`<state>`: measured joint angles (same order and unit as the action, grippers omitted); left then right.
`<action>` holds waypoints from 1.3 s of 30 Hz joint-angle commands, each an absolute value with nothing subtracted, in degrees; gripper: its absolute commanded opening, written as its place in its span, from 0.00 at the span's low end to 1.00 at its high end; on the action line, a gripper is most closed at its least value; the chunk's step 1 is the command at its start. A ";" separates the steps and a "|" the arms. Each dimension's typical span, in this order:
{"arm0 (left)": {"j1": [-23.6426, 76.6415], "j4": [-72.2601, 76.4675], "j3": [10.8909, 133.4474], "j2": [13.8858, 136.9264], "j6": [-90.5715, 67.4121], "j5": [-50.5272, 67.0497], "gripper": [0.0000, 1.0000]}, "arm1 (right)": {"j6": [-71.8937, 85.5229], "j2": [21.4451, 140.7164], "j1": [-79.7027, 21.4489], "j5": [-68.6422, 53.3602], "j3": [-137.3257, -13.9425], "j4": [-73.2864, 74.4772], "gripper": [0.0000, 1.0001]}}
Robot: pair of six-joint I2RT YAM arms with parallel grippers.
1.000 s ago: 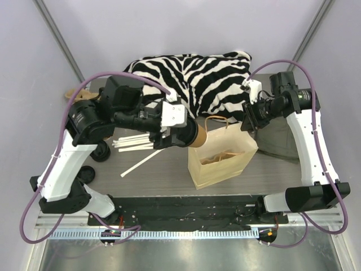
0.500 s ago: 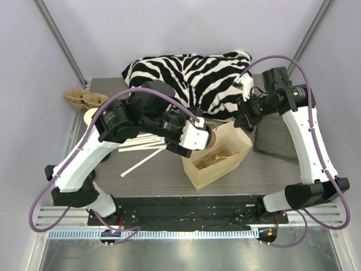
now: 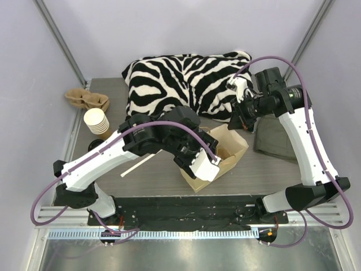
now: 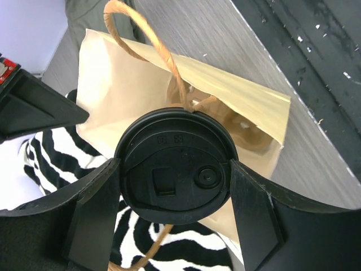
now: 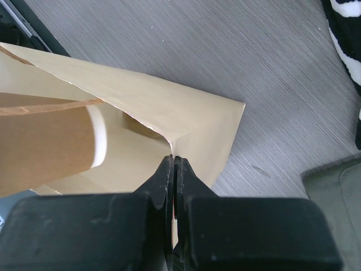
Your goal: Pack the takeout coffee
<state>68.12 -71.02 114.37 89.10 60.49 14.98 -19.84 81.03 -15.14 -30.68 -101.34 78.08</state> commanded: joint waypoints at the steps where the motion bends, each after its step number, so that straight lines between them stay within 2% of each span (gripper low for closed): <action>1: 68.55 -67.24 112.33 88.50 64.42 12.31 0.32 | -18.37 77.17 -16.61 -31.82 -102.13 86.31 0.01; 13: 68.55 -61.62 101.70 87.45 65.48 14.33 0.30 | -17.75 71.19 -21.62 -32.96 -95.63 85.52 0.01; 14: 68.47 -61.26 100.30 87.19 65.83 14.67 0.30 | -17.93 71.37 -21.71 -32.70 -95.54 85.52 0.06; 15: 68.47 -60.65 99.50 86.84 66.18 15.03 0.30 | -17.93 71.63 -21.71 -32.17 -95.71 85.43 0.15; 16: 68.47 -60.21 98.27 86.66 66.18 15.29 0.30 | -17.93 72.67 -21.71 -31.12 -96.41 85.52 0.37; 17: 68.55 -59.68 97.57 86.40 66.44 15.90 0.30 | -18.10 73.21 -21.71 -30.50 -97.11 85.52 0.46; 22: 68.47 -59.33 95.01 85.78 66.62 17.49 0.30 | -20.38 77.25 -21.80 -28.74 -104.92 84.11 0.81; 23: 68.47 -59.33 94.84 85.78 66.62 17.66 0.30 | -21.09 78.82 -21.71 -29.09 -105.99 83.94 0.84; 28: 68.55 -59.50 94.22 85.61 66.71 19.07 0.30 | -26.35 82.44 -22.06 -32.78 -109.16 83.41 0.92; 39: 68.47 -60.47 93.69 85.69 67.24 19.86 0.29 | -36.81 87.62 -29.53 -31.47 -110.56 78.75 0.93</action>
